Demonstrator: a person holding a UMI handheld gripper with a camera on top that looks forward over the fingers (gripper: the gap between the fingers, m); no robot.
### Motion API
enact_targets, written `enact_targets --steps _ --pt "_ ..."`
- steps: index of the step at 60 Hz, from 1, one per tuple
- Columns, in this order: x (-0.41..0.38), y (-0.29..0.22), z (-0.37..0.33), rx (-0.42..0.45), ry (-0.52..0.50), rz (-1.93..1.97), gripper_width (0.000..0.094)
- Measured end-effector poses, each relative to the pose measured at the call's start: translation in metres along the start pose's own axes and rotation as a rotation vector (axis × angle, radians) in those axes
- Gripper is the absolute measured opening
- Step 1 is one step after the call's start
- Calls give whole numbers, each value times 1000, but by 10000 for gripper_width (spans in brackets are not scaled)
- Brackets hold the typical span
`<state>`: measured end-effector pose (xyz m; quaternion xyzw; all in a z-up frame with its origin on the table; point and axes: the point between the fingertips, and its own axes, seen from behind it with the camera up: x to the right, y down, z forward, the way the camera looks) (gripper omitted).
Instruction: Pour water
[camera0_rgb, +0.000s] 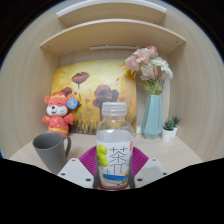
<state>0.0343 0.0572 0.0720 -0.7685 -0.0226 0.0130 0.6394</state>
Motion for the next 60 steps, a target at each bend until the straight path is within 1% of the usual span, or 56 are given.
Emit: enact_targets --steps 2,10,13,16,19,21,24,30,36,43,51,60 --pt "-1 0 0 3 2 -12 407" --pt "2 0 -1 -3 25 -16 534" --pt "4 3 -1 -23 36 -15 577" --pt "8 8 -4 -53 56 -10 678" --pt "8 12 -8 -68 56 1 798" --pt "7 16 -12 -83 52 17 853" --pt "6 23 -20 -109 47 40 865" --pt "10 36 -45 -134 68 71 862" --pt "12 41 -78 -125 86 71 855" --pt "0 54 -122 -158 94 65 854" --pt "-24 55 -168 -165 54 60 856" --pt "-42 38 -201 -145 53 47 856"
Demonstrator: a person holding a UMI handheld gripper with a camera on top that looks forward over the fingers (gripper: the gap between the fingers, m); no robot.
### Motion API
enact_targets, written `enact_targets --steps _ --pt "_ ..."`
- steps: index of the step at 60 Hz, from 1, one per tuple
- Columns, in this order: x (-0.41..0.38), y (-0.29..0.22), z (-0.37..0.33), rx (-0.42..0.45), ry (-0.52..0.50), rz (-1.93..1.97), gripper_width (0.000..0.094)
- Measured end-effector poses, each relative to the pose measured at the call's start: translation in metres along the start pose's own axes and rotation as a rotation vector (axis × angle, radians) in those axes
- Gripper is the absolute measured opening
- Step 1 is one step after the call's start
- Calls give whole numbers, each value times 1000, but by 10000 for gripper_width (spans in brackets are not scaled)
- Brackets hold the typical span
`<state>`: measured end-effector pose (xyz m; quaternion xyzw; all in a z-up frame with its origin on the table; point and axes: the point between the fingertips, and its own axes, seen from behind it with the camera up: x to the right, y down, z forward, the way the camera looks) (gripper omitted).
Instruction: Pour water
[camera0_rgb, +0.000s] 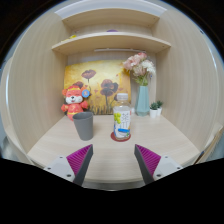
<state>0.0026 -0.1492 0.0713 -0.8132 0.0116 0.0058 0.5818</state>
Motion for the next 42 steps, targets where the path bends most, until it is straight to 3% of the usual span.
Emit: enact_targets --steps 19,42 --pt "-9 -55 -46 104 7 -41 868" --pt "-19 -78 -69 136 -2 -22 868"
